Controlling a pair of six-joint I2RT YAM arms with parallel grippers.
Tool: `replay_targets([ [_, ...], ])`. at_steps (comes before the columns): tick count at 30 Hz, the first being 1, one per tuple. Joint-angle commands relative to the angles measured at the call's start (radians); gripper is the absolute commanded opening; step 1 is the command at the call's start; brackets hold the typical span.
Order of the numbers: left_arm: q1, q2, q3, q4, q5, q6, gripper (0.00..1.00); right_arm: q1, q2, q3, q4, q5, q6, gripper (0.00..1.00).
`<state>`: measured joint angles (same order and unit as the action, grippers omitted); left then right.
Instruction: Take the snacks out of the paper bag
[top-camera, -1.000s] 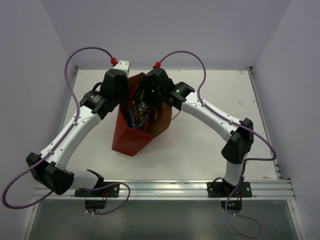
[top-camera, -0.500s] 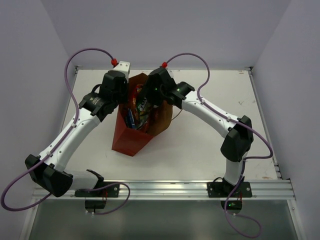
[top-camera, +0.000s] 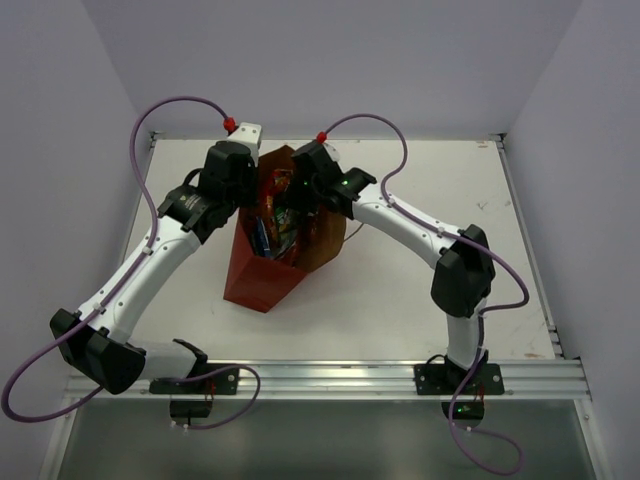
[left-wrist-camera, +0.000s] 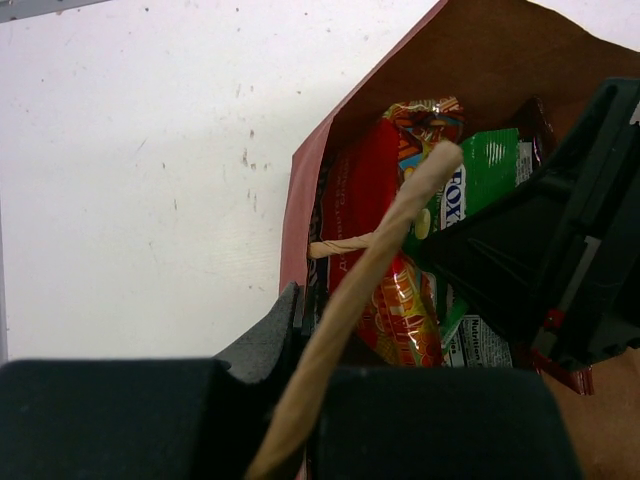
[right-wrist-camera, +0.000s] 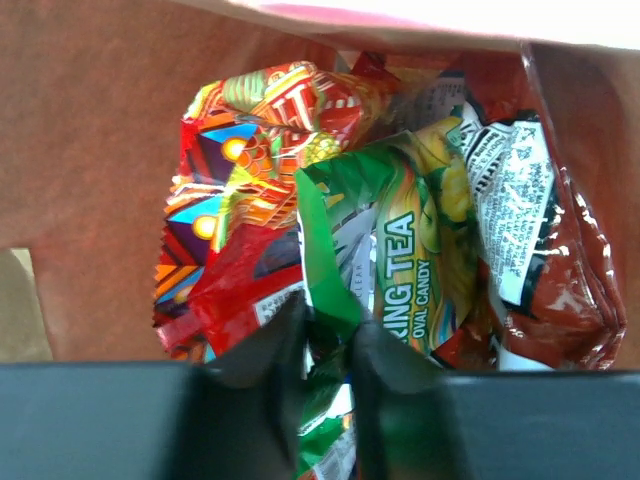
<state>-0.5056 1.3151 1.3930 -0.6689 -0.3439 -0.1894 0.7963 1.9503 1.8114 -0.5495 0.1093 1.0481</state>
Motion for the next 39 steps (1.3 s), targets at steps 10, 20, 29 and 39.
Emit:
replay_targets([
  [10,-0.005,-0.057,-0.006,0.154,-0.035,0.022,0.0,-0.002,-0.217,0.08,0.036,-0.033,-0.166,0.0],
  [20,-0.005,-0.051,-0.008,0.134,-0.032,-0.016,0.0,-0.072,-0.454,0.15,0.006,-0.154,-0.258,0.0],
  [29,-0.005,-0.06,0.0,0.13,-0.031,-0.021,0.0,-0.402,-0.536,0.086,-0.003,-0.301,-0.28,0.0],
  [39,-0.004,-0.082,-0.026,0.154,0.005,0.007,0.0,-0.603,-0.306,-0.049,0.111,-0.33,-0.289,0.0],
])
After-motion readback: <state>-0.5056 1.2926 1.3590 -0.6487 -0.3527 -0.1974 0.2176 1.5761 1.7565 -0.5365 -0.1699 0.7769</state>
